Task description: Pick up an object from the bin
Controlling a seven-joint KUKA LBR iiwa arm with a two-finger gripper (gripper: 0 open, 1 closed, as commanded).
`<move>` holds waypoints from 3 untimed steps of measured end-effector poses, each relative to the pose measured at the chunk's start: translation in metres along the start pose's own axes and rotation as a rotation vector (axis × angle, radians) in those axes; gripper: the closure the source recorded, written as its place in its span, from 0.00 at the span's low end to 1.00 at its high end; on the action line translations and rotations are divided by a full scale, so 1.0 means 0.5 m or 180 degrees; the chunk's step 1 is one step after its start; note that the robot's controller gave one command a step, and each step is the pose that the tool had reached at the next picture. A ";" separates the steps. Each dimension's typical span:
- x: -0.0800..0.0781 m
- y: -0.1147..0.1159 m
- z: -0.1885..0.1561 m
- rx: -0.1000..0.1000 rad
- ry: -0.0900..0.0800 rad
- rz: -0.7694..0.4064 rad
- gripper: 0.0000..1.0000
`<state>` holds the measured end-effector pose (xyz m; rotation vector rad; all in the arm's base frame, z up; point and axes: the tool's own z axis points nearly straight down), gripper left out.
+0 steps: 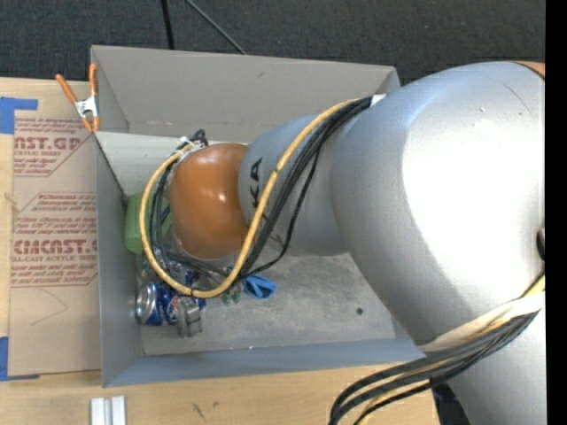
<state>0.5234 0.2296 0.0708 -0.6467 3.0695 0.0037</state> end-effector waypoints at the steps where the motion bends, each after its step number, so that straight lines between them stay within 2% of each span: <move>1: -0.009 0.001 -0.008 -0.0005 -0.0053 0.0001 1.00; 2: -0.012 0.001 -0.065 0.0003 -0.0001 0.0004 1.00; 3: -0.014 0.002 -0.094 0.0003 0.0004 0.0006 1.00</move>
Offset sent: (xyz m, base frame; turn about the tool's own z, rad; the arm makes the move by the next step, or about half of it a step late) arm 0.0000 0.0000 0.0000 0.0000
